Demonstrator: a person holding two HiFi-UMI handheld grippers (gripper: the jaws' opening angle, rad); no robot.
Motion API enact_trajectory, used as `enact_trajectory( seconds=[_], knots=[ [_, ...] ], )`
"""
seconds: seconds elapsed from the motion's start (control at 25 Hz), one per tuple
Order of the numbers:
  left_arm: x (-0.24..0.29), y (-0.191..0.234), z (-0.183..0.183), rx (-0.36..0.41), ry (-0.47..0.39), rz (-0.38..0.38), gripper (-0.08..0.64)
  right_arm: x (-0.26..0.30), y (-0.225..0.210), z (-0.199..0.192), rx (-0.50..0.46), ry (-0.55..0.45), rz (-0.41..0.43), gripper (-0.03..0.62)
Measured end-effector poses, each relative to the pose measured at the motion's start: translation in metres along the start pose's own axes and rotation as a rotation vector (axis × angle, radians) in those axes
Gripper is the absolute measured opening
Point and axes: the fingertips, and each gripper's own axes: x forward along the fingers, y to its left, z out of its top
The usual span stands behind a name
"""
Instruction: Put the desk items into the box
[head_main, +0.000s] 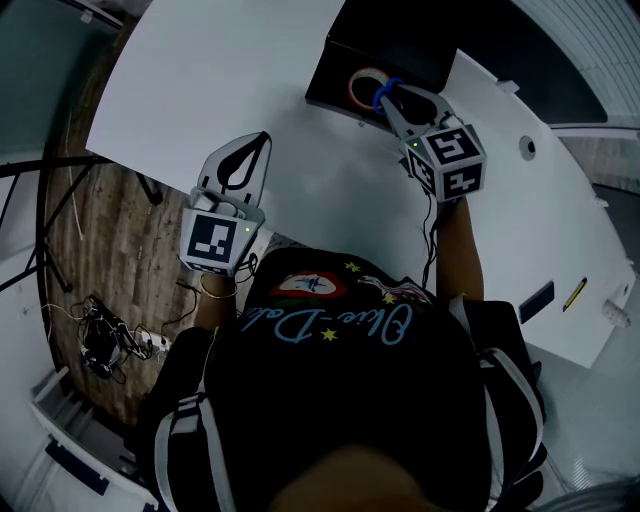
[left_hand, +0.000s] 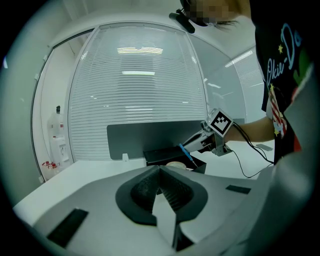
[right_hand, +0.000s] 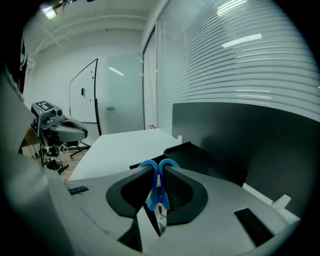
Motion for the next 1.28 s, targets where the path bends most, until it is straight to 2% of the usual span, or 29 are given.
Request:
enact_trajectory(
  seconds=[0.76, 1.28],
  knots=[
    [0.0, 0.0, 0.004, 0.009, -0.009, 0.002, 0.0, 0.013, 0.004, -0.024, -0.029, 0.086, -0.004, 0.078],
    [0.0, -0.001, 0.006, 0.012, -0.006, -0.002, 0.0, 0.018, 0.001, -0.027, -0.017, 0.088, -0.016, 0.078]
  ],
)
